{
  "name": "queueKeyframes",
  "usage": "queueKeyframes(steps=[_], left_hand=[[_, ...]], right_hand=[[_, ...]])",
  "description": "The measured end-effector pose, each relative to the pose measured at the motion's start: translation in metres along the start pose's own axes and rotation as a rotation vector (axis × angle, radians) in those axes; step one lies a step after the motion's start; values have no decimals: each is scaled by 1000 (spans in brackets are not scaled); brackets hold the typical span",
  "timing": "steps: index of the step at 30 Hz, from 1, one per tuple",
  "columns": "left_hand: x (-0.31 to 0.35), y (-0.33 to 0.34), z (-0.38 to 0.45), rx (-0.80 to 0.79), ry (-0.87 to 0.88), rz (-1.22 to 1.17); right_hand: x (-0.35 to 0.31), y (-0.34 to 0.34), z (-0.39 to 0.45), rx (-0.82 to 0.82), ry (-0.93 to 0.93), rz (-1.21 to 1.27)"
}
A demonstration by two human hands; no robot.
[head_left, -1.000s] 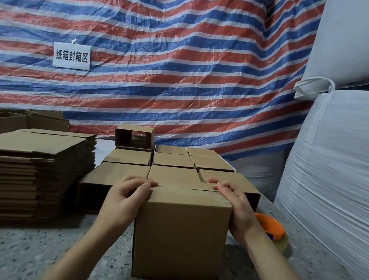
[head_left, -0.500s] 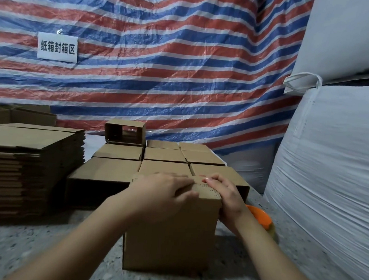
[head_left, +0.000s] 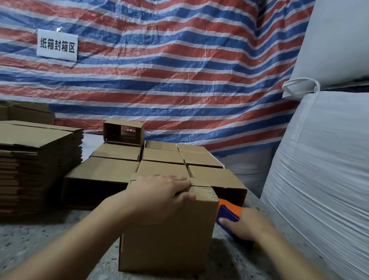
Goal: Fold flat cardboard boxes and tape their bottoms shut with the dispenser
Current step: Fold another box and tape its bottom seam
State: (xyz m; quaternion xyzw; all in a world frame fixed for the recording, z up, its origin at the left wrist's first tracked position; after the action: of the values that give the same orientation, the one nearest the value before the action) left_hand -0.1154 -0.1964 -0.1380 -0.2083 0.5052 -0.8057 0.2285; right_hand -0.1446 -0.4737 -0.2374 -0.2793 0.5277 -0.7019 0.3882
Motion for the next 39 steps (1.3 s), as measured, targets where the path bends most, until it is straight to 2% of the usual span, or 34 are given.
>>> queueKeyframes(steps=[3, 6, 9, 13, 15, 19, 23, 25, 28, 33, 39], left_hand=[[3, -3, -1, -2, 9, -15], [4, -6, -2, -31, 14, -40], [0, -9, -5, -76, -31, -152], [-3, -12, -7, -145, -176, -449], [-5, -17, -7, -114, -203, -577], [-22, -23, -7, 13, -304, -766], [-37, -23, -5, 175, -484, -1133], [-41, -26, -5, 257, -574, -1327], [-48, -29, -5, 320, -606, -1501], [-55, -27, -7, 333, -629, -1501], [-57, -24, -7, 375, -642, -1497]], right_hand=[[1, 9, -2, 60, -14, 6], [4, 4, -1, 33, 9, 65], [15, -36, 1, 24, 111, 352], [20, -135, -4, 208, 183, 825], [2, -171, -7, 138, 105, 1038], [-53, -202, -5, -186, -27, 1282], [-97, -200, -4, -395, -116, 1160], [-107, -199, 0, -420, -131, 1078], [-118, -199, 7, -439, -169, 970], [-131, -201, 11, -449, -218, 856], [-131, -201, 10, -484, -229, 861]])
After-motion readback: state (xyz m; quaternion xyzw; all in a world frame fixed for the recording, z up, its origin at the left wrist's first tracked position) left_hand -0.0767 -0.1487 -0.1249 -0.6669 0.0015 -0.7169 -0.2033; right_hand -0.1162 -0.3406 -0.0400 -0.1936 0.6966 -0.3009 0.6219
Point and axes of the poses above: each hand's wrist, its own z-axis towards the middle knuckle, its own y-axis out of the palm, x = y × z, the point moved 6 cm from there along z, towards the middle knuckle, and after that the axes turned 11 degrees about x, right-handed, at the moved point
